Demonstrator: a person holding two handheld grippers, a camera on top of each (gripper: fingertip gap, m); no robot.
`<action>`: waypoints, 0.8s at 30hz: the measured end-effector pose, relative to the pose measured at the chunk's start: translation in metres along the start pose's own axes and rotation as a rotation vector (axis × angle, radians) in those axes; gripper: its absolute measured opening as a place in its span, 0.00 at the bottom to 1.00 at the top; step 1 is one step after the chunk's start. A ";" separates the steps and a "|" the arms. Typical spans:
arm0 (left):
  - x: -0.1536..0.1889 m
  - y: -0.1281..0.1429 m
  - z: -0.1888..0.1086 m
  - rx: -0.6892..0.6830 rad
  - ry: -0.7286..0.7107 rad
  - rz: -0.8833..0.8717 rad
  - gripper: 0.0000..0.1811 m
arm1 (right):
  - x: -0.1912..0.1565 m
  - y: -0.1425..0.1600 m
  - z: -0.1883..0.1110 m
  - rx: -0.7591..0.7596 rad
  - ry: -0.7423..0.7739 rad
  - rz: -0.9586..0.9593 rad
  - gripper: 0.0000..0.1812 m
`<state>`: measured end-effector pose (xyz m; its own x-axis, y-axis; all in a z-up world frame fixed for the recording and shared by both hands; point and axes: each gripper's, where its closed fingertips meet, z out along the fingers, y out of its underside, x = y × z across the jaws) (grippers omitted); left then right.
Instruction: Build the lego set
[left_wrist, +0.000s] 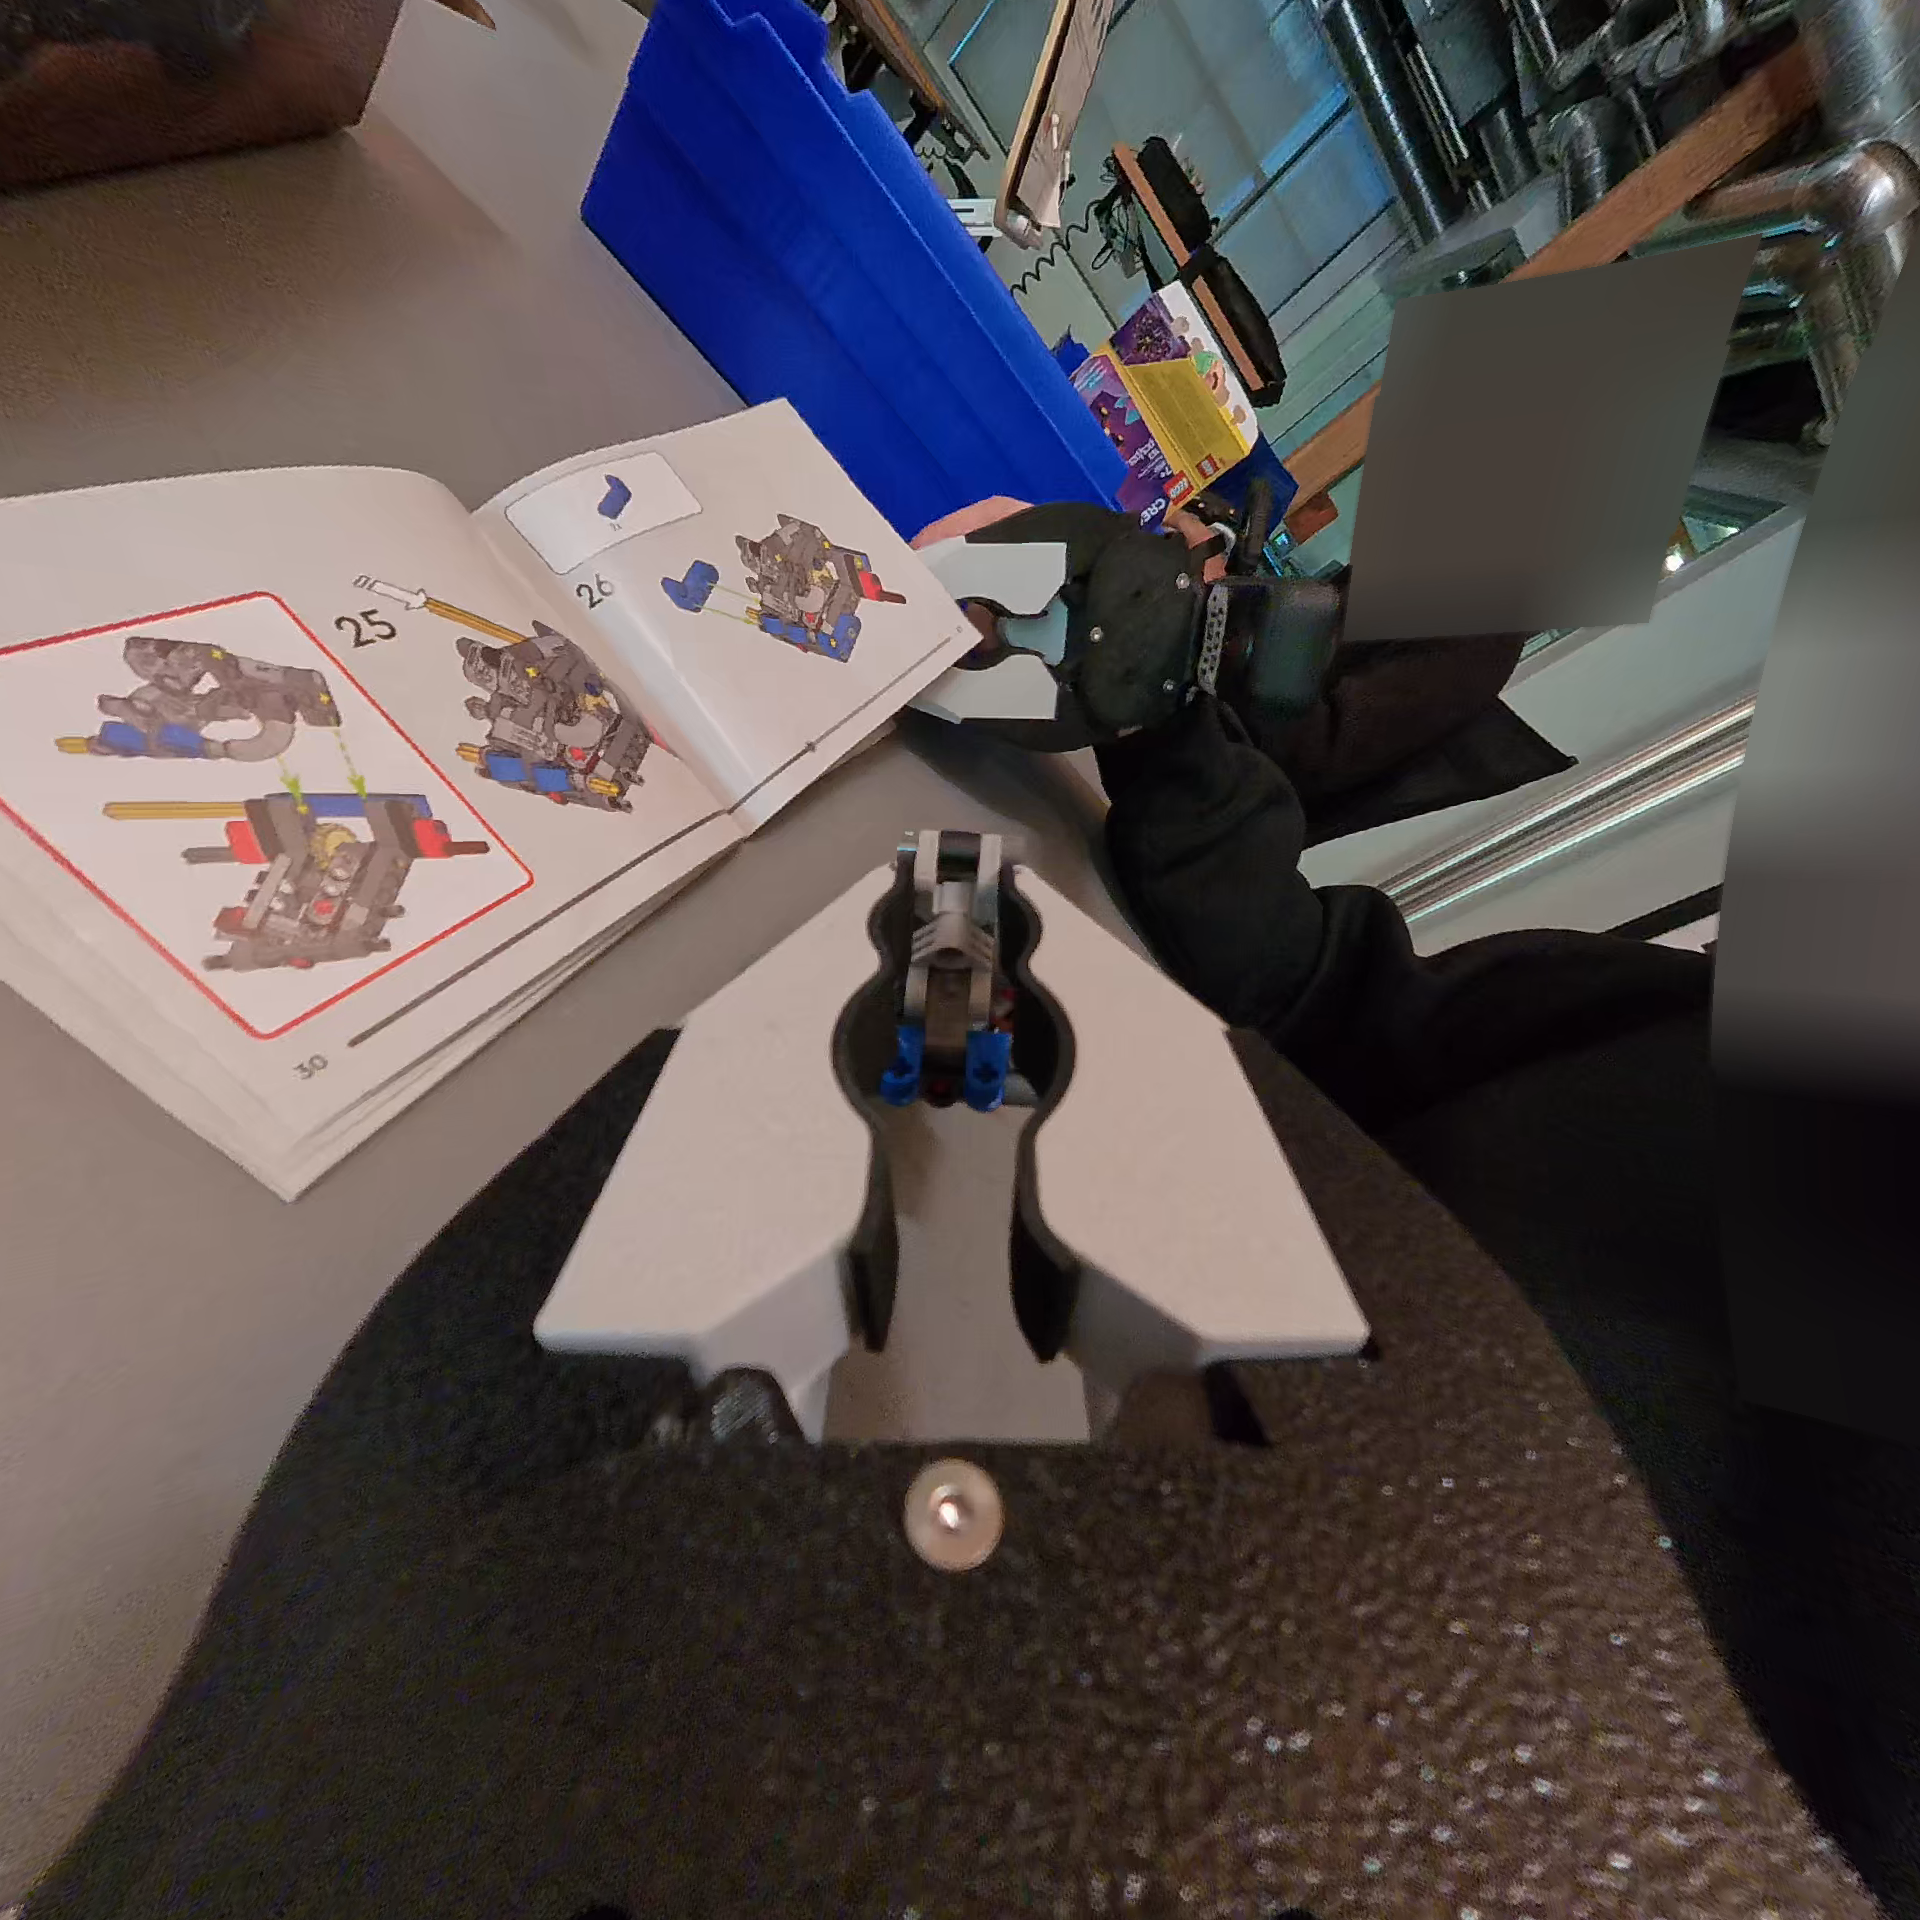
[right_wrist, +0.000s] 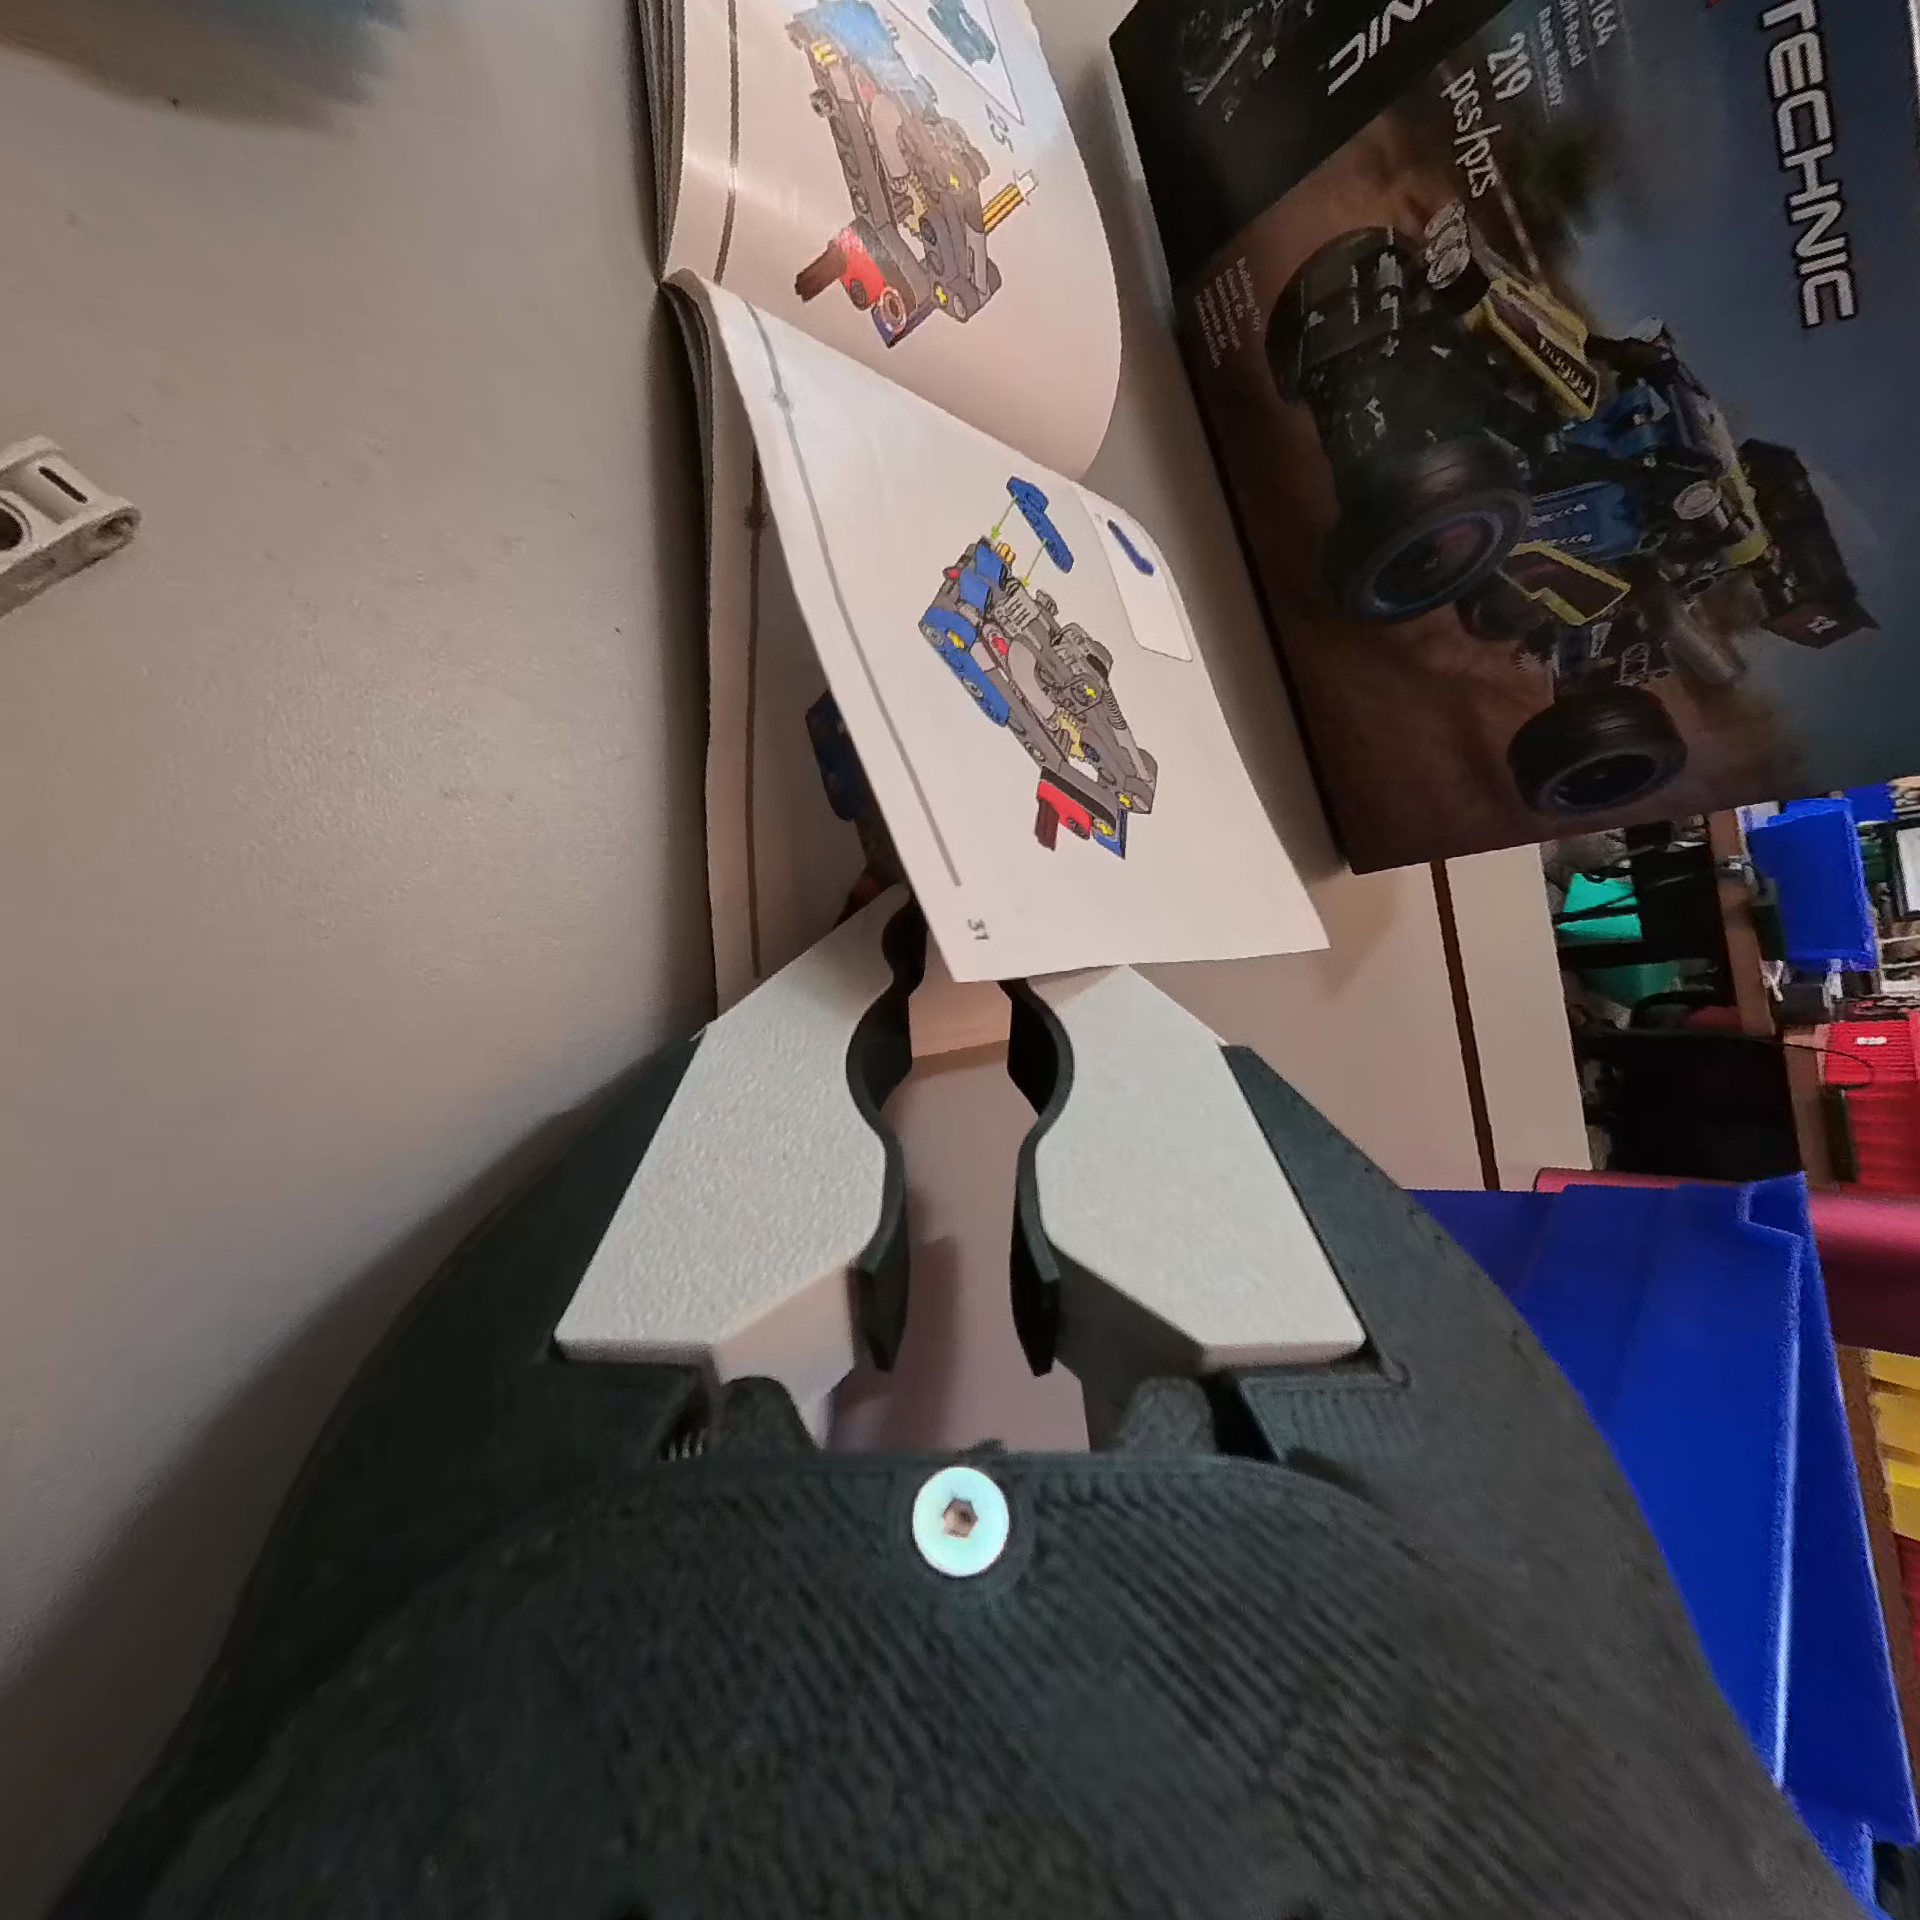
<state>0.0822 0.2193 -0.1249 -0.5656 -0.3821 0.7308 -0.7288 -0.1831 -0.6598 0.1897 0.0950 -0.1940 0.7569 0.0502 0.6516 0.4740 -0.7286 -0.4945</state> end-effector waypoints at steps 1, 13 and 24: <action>0.000 0.000 0.000 0.000 -0.004 0.007 0.07 | -0.001 0.000 0.000 0.002 -0.005 0.004 0.06; 0.005 0.001 0.002 -0.010 -0.030 0.236 0.07 | -0.011 0.002 -0.021 0.022 -0.123 0.132 0.18; 0.011 0.008 0.011 -0.036 -0.009 0.357 0.07 | 0.008 -0.039 -0.083 0.287 -0.168 0.418 0.38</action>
<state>0.0746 0.2034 -0.1238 -0.7838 -0.4238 0.4539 -0.4990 -0.0051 -0.8666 0.1399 0.0670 -0.1221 0.9580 -0.0789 0.2758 0.2026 -0.4944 -0.8453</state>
